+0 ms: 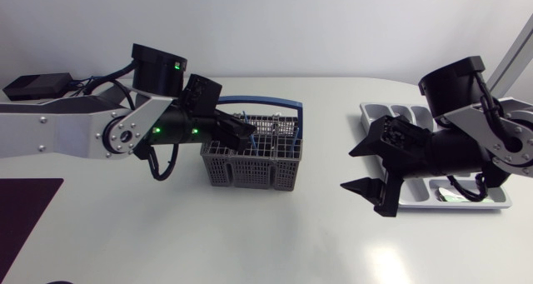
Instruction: Unload the cutlery basket into the drawer organizer.
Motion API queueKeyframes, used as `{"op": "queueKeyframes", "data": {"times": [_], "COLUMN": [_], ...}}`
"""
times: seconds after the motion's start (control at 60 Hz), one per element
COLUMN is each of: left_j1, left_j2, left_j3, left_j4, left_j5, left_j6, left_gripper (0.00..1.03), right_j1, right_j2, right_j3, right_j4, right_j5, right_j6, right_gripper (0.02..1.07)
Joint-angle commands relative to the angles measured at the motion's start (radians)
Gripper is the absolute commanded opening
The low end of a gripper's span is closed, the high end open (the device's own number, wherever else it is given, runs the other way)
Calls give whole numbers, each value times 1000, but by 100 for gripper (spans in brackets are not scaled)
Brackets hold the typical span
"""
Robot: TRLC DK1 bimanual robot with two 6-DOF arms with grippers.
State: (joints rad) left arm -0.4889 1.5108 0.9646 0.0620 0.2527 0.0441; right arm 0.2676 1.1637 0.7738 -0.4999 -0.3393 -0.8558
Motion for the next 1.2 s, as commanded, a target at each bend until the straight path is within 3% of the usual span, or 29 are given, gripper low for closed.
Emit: {"op": "queueKeyframes", "data": {"times": [0.0, 0.05, 0.083, 0.65, 1.183], "left_j1": [-10, -10, -11, -31, -37], "left_j2": [48, 54, 61, 71, 40], "left_j3": [39, 45, 49, 16, 19], "left_j4": [12, 12, 18, 91, 82], "left_j5": [-7, -10, -18, -26, -26], "left_j6": [-30, -33, -35, -41, -43], "left_gripper": [55, 55, 49, 4, 4], "right_j1": [9, 9, 7, 5, 5], "right_j2": [13, 13, 13, 19, 14], "right_j3": [-31, -33, -34, -39, -41], "right_j4": [8, 8, 9, 21, 12], "right_j5": [2, 2, 0, 2, 5], "right_j6": [14, 12, 8, -8, -17], "right_gripper": [91, 91, 91, 91, 91]}}
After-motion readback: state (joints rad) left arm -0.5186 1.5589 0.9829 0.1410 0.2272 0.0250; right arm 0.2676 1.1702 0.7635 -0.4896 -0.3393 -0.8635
